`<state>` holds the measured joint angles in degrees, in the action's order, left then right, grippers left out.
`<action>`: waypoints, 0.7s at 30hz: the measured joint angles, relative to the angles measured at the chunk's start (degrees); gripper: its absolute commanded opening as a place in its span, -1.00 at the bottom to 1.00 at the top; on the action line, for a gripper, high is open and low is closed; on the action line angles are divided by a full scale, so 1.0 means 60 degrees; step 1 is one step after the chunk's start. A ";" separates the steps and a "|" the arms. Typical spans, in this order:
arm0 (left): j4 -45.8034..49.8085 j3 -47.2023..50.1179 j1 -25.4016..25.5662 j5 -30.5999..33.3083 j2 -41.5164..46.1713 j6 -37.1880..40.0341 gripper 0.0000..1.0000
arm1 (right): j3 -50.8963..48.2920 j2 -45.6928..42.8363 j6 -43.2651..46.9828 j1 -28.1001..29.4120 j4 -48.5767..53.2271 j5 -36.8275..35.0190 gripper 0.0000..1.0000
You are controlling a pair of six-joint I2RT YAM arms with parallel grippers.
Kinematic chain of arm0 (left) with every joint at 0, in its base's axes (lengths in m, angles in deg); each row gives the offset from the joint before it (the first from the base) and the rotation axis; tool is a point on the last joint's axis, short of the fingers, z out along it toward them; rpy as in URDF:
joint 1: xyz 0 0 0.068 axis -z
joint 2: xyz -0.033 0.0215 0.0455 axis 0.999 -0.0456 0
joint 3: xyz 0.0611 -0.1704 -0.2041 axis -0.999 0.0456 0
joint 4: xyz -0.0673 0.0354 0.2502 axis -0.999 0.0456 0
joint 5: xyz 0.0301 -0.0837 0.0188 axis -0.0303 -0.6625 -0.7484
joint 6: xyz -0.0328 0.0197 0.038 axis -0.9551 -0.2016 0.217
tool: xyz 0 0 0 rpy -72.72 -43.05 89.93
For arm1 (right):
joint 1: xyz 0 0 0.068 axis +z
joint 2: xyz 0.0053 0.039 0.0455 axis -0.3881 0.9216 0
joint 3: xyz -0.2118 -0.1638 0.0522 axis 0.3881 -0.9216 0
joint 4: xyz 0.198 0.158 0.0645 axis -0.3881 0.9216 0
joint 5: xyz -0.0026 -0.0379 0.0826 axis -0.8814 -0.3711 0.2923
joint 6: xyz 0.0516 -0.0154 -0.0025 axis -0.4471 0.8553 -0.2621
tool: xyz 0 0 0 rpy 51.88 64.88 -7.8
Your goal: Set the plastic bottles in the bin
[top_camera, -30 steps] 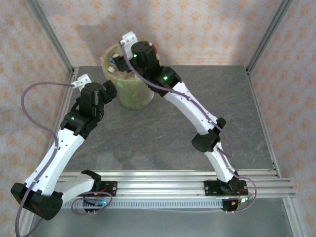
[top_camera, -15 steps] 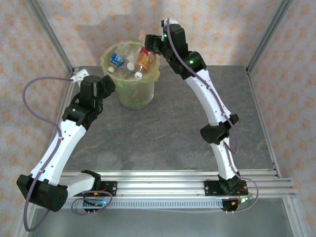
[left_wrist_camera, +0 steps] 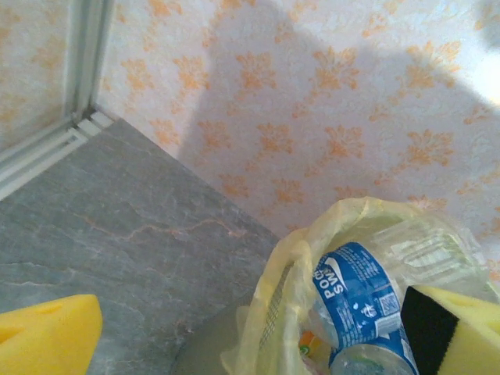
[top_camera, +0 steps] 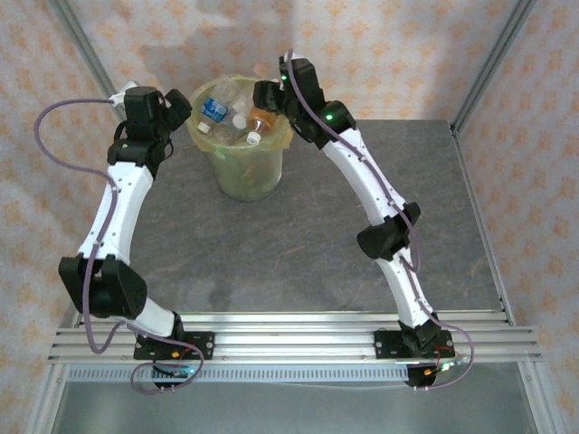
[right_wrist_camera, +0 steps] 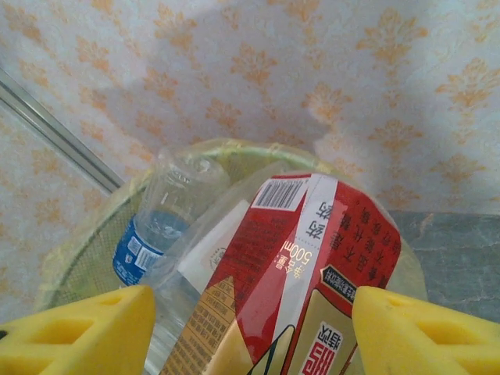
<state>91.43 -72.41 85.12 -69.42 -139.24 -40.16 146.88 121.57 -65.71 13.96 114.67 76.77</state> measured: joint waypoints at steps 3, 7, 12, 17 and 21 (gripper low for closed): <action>-0.0080 -0.0382 -0.0131 -0.0397 -0.0634 0.0015 1.00 | 0.0000 0.0146 -0.0095 0.0000 -0.0011 0.0098 0.23; -0.0182 -0.0973 -0.0149 -0.0856 -0.1402 0.0098 1.00 | 0.0000 0.0339 -0.0382 -0.0036 -0.0044 0.0382 -0.02; -0.0331 -0.1588 -0.0149 -0.1555 -0.2153 0.0189 1.00 | 0.0000 0.0495 -0.0918 -0.0149 -0.0149 0.0820 -0.25; -0.0379 -0.1789 -0.0146 -0.2189 -0.2492 0.0186 1.00 | 0.0000 0.0532 -0.1435 -0.0262 -0.0233 0.1137 -0.27; -0.0510 -0.1789 -0.0149 -0.2371 -0.2492 0.0182 1.00 | 0.0000 0.0565 -0.1708 -0.0259 -0.0266 0.1155 -0.29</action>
<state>88.37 -83.14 84.23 -83.65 -154.19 -39.07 146.88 124.96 -75.96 12.41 113.08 83.70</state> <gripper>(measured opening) 0.996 0.357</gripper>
